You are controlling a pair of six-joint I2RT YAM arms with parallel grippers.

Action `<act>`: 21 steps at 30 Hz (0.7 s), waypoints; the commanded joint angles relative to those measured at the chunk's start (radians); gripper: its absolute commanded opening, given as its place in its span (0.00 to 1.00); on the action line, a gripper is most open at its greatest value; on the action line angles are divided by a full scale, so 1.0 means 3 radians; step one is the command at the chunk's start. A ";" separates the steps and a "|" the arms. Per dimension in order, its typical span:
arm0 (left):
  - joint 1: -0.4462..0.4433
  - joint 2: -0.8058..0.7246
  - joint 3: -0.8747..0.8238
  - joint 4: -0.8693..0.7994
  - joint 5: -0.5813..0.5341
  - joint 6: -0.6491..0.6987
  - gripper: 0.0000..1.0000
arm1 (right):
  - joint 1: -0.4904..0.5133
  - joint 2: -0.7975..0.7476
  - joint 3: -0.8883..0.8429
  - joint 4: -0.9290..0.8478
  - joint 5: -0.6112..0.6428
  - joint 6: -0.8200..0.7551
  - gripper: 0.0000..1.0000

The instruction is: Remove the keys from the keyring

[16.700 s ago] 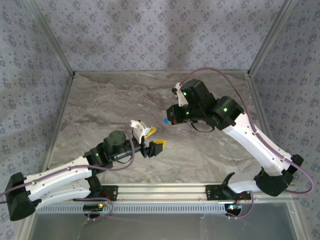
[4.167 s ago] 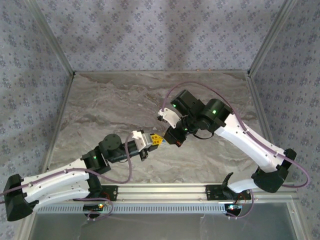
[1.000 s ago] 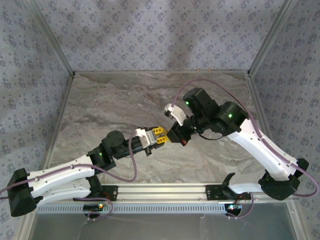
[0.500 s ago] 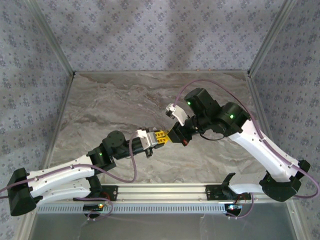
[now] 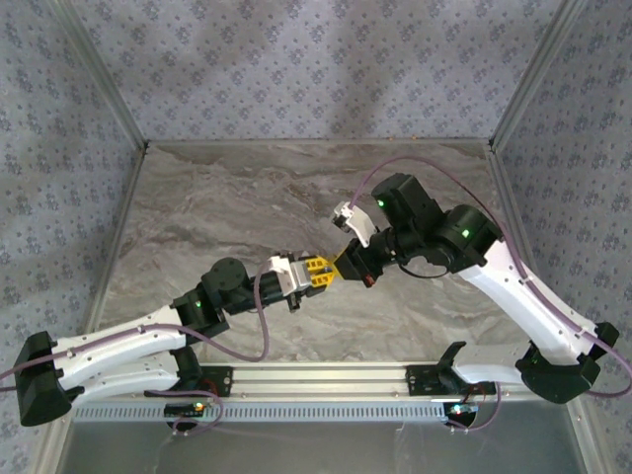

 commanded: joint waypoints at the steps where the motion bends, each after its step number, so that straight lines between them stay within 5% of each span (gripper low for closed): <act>1: -0.0034 -0.0009 0.0166 0.0054 0.0084 0.0029 0.19 | -0.0017 -0.0060 -0.0041 0.0060 -0.0020 0.0066 0.00; 9: -0.0039 0.0032 0.0163 0.0166 0.0035 0.0040 0.16 | -0.0020 -0.0075 -0.0051 0.0071 -0.0036 0.0071 0.00; 14: -0.0039 0.0026 0.0162 0.0227 -0.0041 0.0037 0.26 | -0.0022 -0.0080 -0.0071 0.0095 -0.0067 0.0077 0.00; 21: -0.0038 0.0017 0.0162 0.0260 -0.0090 0.0066 0.27 | -0.0021 -0.0080 -0.0097 0.0095 -0.0119 0.0077 0.00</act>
